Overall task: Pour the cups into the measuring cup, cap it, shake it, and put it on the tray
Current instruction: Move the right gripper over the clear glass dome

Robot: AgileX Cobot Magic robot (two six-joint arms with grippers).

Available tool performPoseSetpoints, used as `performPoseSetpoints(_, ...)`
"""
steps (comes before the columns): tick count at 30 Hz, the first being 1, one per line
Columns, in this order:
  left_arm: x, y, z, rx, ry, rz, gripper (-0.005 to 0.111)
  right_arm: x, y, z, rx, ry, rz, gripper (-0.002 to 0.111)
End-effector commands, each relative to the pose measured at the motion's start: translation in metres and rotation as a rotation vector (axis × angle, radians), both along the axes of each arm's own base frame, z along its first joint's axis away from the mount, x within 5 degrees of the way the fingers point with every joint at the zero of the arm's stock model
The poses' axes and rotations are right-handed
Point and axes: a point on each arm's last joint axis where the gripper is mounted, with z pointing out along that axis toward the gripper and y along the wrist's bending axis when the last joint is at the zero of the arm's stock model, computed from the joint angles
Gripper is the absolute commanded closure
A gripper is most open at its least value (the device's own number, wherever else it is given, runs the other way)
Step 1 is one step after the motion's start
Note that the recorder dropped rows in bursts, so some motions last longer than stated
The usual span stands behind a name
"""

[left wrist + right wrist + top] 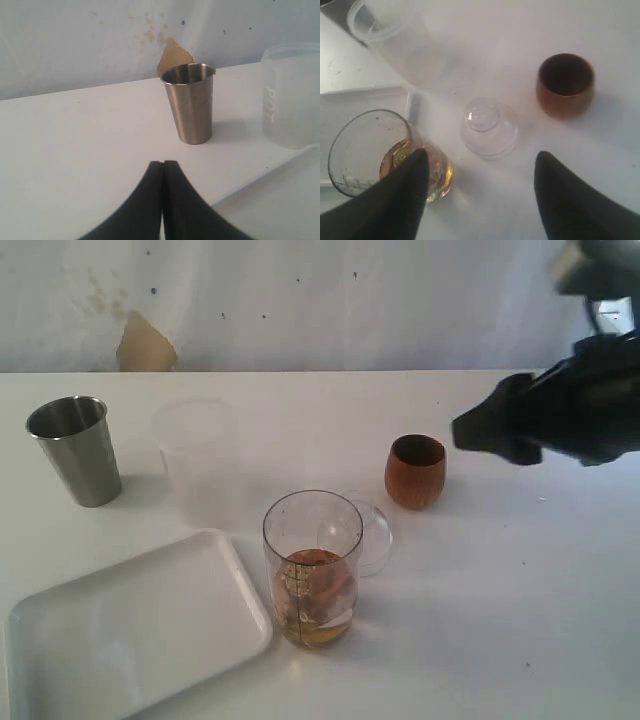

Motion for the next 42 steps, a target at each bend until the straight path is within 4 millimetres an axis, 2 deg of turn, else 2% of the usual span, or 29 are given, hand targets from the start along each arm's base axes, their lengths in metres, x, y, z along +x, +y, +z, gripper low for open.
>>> performPoseSetpoints(1, 0.0, 0.0, 0.0, -0.003, -0.013, -0.002, 0.107, 0.027, 0.03, -0.029, -0.045, 0.008, 0.093, 0.051)
performPoseSetpoints(9, 0.0, 0.0, 0.0, -0.003, -0.013, -0.002, 0.107, 0.069, 0.061, -0.055, -0.079, 0.065, 0.149, 0.05)
performPoseSetpoints(10, 0.0, 0.0, 0.0, -0.003, -0.013, -0.002, 0.107, 0.076, 0.063, -0.057, -0.091, 0.064, 0.154, 0.046)
performPoseSetpoints(13, 0.0, 0.0, 0.0, -0.003, -0.013, -0.002, 0.107, 0.086, 0.063, -0.062, -0.131, 0.059, 0.154, 0.046)
performPoseSetpoints(18, 0.0, 0.0, 0.0, -0.003, -0.013, -0.002, 0.107, 0.101, 0.068, -0.078, -0.122, 0.17, 0.13, 0.046)
performPoseSetpoints(24, 0.0, 0.0, 0.0, -0.003, -0.013, -0.002, 0.107, 0.107, 0.072, -0.1, -0.142, 0.268, 0.155, 0.046)
performPoseSetpoints(35, 0.0, 0.0, 0.0, -0.003, -0.013, -0.002, 0.107, 0.117, 0.073, -0.126, -0.157, 0.3, 0.136, 0.046)
performPoseSetpoints(42, 0.0, 0.0, 0.0, -0.003, -0.013, -0.002, 0.107, 0.119, 0.073, -0.127, -0.166, 0.279, 0.137, 0.046)
